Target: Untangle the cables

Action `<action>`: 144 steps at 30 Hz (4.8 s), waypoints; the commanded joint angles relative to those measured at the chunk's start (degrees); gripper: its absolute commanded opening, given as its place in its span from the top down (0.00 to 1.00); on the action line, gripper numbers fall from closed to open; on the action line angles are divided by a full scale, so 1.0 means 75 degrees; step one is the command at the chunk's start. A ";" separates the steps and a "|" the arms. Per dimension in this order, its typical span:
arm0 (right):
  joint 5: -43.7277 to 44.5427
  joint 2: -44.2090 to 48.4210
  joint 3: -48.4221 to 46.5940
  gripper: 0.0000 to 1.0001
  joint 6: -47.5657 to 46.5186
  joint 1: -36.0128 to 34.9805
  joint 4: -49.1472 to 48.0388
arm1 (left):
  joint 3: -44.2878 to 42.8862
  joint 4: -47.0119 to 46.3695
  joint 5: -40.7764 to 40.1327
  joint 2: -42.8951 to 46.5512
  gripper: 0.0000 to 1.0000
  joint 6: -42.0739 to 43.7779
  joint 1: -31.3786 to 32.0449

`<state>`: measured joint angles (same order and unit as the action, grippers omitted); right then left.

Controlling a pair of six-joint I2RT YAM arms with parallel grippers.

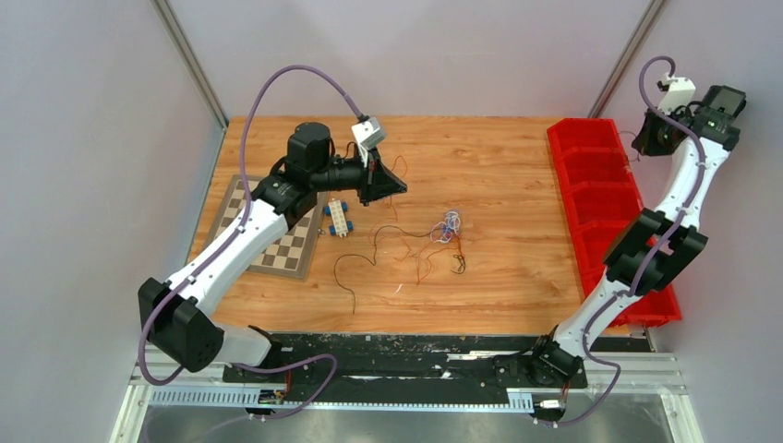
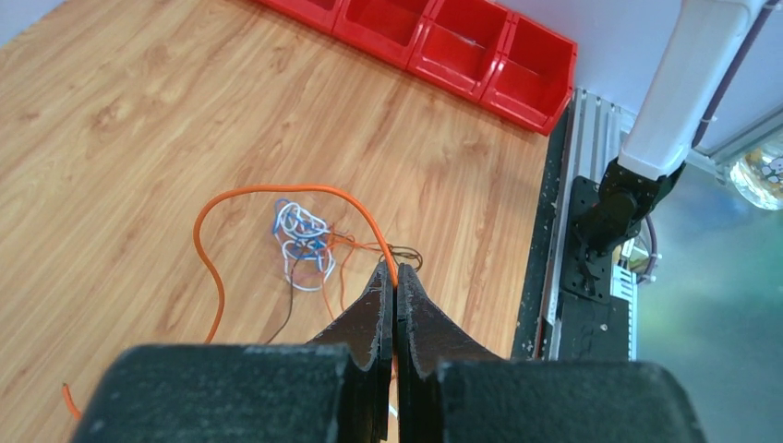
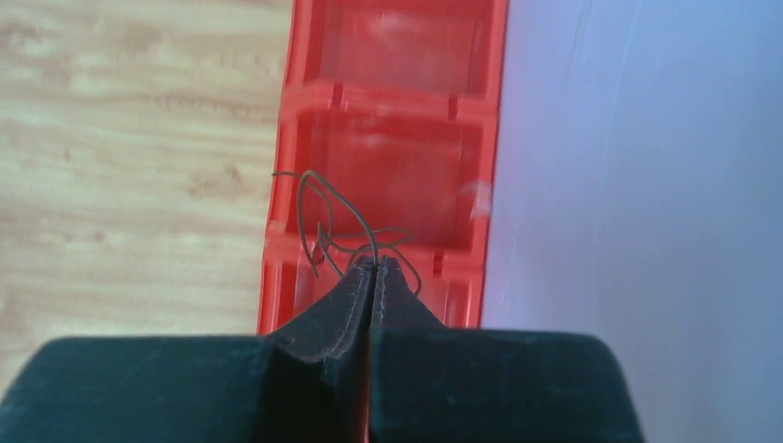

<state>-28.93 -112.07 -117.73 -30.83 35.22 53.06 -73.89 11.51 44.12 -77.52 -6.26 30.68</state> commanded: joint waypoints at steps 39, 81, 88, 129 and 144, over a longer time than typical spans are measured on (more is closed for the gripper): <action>-0.4810 0.3133 0.2721 0.04 0.1820 -0.3700 -0.1580 | -0.2806 0.0019 0.1302 -0.1313 1.00 -0.2096 0.0100; -0.3287 0.4650 0.3593 1.00 0.6479 -0.6799 -0.6160 | -0.0200 0.0766 0.0195 -0.0108 1.00 -0.1155 -0.0393; -0.3465 0.4670 0.3627 1.00 0.6830 -0.6772 -0.6348 | -0.0396 0.0765 0.1264 0.0177 0.28 -0.0932 -0.0691; -0.3781 0.4353 0.3335 1.00 0.8319 -0.6233 -0.6936 | 0.1348 -0.3574 -0.0019 0.0829 0.86 0.1283 0.0633; -0.3780 0.4768 0.6104 1.00 0.6722 -0.6048 -0.5826 | 0.0199 -0.4015 -0.0522 0.1174 1.00 -0.0860 0.0634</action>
<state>-56.53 -78.96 -76.60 23.00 -8.62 7.62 -68.49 -13.89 41.78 -69.82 -6.33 35.22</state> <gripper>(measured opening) 0.004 0.008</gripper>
